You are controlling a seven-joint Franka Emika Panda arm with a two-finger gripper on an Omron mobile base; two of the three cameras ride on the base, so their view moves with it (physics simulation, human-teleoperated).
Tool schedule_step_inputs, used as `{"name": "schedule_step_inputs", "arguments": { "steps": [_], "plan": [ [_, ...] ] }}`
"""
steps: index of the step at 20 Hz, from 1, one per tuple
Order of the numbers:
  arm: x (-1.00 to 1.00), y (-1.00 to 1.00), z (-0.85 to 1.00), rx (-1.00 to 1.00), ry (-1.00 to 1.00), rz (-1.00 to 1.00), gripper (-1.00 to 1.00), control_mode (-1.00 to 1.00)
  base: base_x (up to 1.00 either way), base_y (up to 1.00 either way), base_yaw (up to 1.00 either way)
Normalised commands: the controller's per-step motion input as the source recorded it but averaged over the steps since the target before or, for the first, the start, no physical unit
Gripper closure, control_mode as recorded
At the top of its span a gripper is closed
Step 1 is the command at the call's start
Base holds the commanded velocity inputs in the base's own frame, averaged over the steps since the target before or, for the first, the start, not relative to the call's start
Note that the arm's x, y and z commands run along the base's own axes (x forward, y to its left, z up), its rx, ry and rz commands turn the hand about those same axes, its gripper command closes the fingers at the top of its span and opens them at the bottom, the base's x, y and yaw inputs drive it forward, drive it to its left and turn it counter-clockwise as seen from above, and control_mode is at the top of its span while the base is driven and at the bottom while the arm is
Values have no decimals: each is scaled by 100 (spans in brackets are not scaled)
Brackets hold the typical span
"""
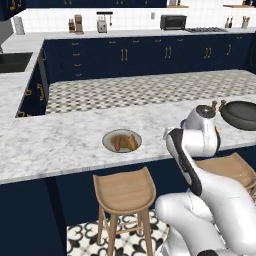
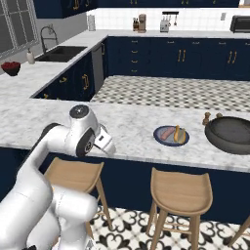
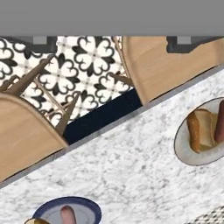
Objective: Place one bun and one sausage from the bowl on each plate.
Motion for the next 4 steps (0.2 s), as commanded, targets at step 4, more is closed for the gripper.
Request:
{"name": "schedule_step_inputs", "arguments": {
  "steps": [4],
  "plan": [
    [-100,0,89,0,0,-7,-100,-100,0,0,0]
  ]
}}
